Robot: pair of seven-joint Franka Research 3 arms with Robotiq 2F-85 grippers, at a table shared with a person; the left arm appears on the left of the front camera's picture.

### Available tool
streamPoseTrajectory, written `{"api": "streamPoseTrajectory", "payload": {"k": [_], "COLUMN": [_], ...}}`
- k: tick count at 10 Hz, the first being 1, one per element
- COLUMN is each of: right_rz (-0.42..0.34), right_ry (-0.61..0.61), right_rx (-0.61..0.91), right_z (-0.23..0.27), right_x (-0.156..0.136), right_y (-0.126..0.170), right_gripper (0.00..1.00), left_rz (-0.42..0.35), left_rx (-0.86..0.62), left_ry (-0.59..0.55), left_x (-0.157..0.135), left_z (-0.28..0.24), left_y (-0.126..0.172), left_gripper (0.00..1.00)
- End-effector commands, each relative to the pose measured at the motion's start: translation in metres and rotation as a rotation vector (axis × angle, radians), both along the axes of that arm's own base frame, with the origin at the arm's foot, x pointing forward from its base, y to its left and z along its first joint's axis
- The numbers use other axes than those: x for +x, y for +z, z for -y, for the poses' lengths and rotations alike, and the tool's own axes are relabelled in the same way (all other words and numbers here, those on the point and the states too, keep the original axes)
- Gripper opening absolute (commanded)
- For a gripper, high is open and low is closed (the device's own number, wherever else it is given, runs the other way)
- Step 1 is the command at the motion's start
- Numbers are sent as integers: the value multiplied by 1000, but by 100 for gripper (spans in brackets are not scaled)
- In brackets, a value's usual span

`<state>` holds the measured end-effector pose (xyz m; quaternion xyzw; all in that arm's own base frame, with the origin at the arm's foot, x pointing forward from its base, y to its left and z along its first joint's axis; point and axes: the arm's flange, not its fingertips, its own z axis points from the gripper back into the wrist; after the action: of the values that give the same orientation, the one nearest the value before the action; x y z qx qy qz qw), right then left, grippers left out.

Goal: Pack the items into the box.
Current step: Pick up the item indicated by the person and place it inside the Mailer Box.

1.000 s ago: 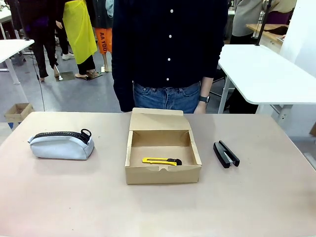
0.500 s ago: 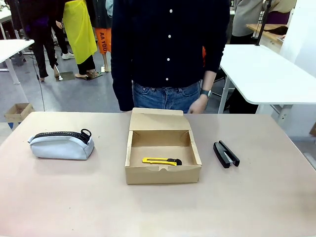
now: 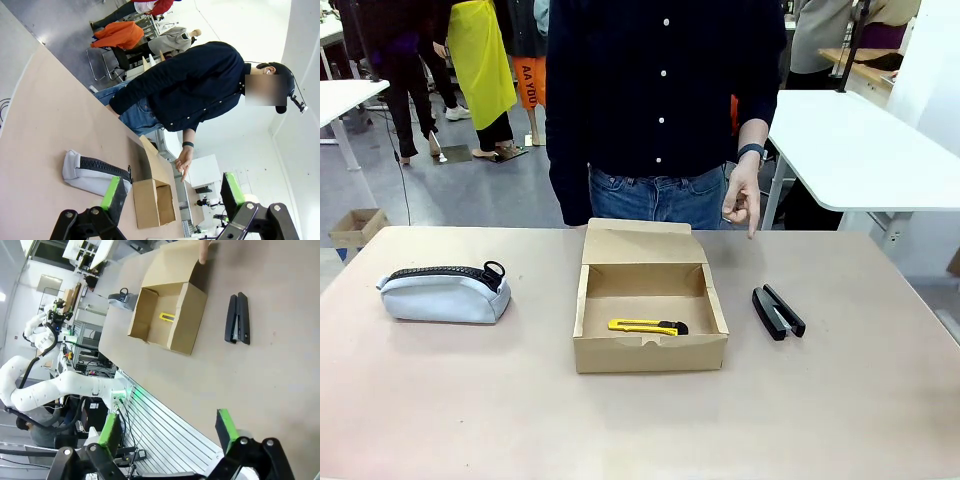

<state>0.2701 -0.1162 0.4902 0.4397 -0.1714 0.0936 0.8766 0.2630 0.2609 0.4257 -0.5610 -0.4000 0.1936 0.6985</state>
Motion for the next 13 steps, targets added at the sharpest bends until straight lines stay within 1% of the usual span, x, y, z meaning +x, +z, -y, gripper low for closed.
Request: {"api": "streamPoseTrajectory", "payload": {"k": [1,6,7,8,9,10,11,12,13], "right_rz": [22,22,0,32,-27,-67,-123,-216,-258], "right_ry": [19,19,2,-15,-58,-42,-18,-7,-9], "right_rx": [4,4,1,-52,-150,-322,-425,-511,-574], "right_z": [3,3,0,-9,-27,-58,-82,-106,-133], "right_x": [-2,-2,0,2,11,29,51,75,93], "right_y": [-1,-1,0,5,13,18,12,-2,-17], "right_gripper": [100,100,100,100,100,100,100,100,100], "left_rz": [36,36,36,36,36,36,36,36,36], "left_rx": [-4,-4,-4,-4,-4,-4,-4,-4,-4], "left_ry": [8,8,8,8,8,8,8,8,8], "left_x": [0,0,0,0,0,0,0,0,0], "left_z": [1,1,1,1,1,1,1,1,1], "left_y": [0,0,0,0,0,0,0,0,0], "left_gripper": [100,100,100,100,100,100,100,100,100]}}
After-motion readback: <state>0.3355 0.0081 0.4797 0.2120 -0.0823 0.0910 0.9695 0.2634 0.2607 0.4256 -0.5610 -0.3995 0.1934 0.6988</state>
